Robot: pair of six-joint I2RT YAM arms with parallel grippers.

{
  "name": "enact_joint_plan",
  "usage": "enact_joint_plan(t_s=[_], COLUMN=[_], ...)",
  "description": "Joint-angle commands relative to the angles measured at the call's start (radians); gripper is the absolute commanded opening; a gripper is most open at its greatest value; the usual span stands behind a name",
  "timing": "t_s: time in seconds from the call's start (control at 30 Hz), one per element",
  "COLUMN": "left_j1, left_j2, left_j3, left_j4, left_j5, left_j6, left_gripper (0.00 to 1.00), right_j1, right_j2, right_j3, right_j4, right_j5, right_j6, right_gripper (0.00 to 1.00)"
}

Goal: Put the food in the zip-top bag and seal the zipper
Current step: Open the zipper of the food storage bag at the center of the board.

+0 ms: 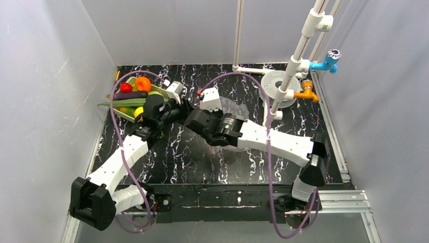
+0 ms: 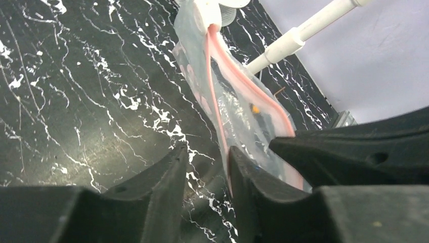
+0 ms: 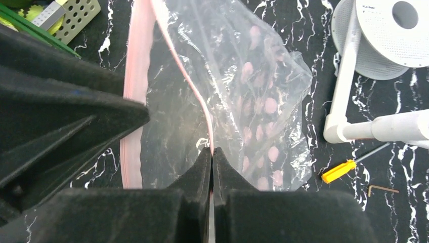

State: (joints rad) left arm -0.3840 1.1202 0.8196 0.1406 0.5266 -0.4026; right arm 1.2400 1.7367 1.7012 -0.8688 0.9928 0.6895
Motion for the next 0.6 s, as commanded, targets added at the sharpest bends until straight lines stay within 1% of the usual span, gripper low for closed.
enact_joint_plan(t_s=[0.0,0.1,0.13,0.17,0.2,0.23,0.27,0.33,0.37,0.47,0.57], left_j1=[-0.033,-0.034,-0.035,-0.035,-0.034,-0.035,-0.034,-0.033,-0.032,-0.030,-0.029], left_j2=[-0.080,-0.109,-0.131,-0.146,-0.179,-0.206,-0.230,-0.268,-0.290,-0.306,-0.278], left_j3=[-0.030,0.002,0.016,0.028,0.038,0.055,0.073,0.122,0.154,0.205,0.229], left_j4=[-0.063,-0.127,-0.201,-0.236,-0.306,-0.366,-0.431,-0.582,-0.695,-0.859,-0.964], left_j5=[-0.127,-0.157,-0.166,-0.182,-0.205,-0.230,-0.252,-0.298,-0.348,-0.464,-0.638], left_j6=[0.073,0.018,-0.007,-0.022,-0.034,-0.041,-0.034,0.004,0.039,0.083,0.087], left_gripper=[0.42,0.60,0.68,0.75,0.80,0.87,0.91,0.95,0.98,0.98,0.98], right_j1=[-0.054,-0.079,-0.085,-0.093,-0.103,-0.119,-0.128,-0.147,-0.154,-0.168,-0.189], right_j2=[-0.103,-0.138,-0.149,-0.161,-0.170,-0.179,-0.182,-0.182,-0.184,-0.190,-0.193], right_j3=[-0.074,-0.106,-0.123,-0.133,-0.146,-0.153,-0.157,-0.157,-0.156,-0.168,-0.174], right_j4=[0.115,0.136,0.154,0.174,0.190,0.205,0.212,0.225,0.235,0.263,0.287], right_j5=[-0.153,-0.244,-0.282,-0.320,-0.357,-0.387,-0.415,-0.459,-0.484,-0.519,-0.594], right_j6=[-0.063,-0.100,-0.121,-0.131,-0.137,-0.139,-0.142,-0.158,-0.183,-0.219,-0.238], right_gripper=[0.01,0.01,0.01,0.01,0.01,0.01,0.01,0.01,0.01,0.01,0.01])
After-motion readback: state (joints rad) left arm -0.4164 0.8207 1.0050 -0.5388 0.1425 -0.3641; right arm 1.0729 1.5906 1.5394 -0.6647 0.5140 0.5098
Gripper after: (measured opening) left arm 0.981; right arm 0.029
